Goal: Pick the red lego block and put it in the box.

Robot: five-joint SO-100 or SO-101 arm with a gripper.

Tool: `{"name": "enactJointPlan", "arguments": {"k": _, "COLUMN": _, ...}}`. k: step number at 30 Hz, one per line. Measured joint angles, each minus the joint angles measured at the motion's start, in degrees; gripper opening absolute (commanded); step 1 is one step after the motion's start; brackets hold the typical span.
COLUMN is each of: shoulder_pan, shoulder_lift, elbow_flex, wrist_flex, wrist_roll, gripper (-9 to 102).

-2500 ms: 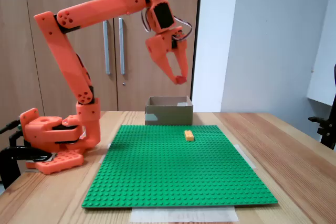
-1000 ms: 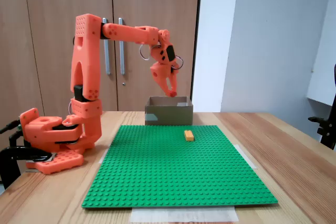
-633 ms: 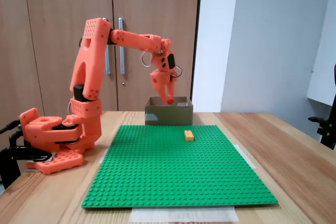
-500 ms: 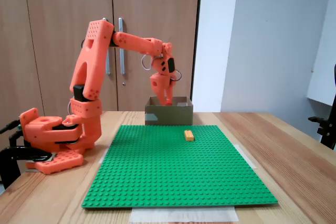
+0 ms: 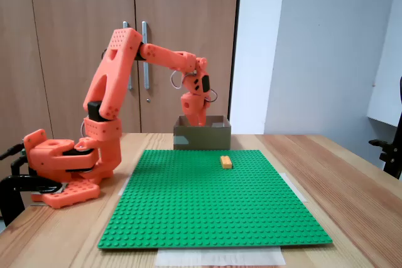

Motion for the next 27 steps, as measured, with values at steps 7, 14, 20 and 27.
{"name": "enactJointPlan", "arguments": {"k": 7, "shoulder_pan": -0.09, "shoulder_lift": -0.09, "elbow_flex": 0.26, "wrist_flex": -1.85, "wrist_roll": 2.2, "gripper": 15}}
{"name": "enactJointPlan", "arguments": {"k": 14, "shoulder_pan": 1.05, "shoulder_lift": -0.09, "elbow_flex": 3.6, "wrist_flex": -4.04, "wrist_roll": 1.76, "gripper": 18}}
{"name": "enactJointPlan", "arguments": {"k": 20, "shoulder_pan": 1.76, "shoulder_lift": 3.43, "elbow_flex": 7.12, "wrist_flex": -6.06, "wrist_roll": 2.02, "gripper": 17}}
{"name": "enactJointPlan", "arguments": {"k": 27, "shoulder_pan": 2.72, "shoulder_lift": 9.93, "elbow_flex": 7.82, "wrist_flex": -6.68, "wrist_roll": 2.11, "gripper": 13}}
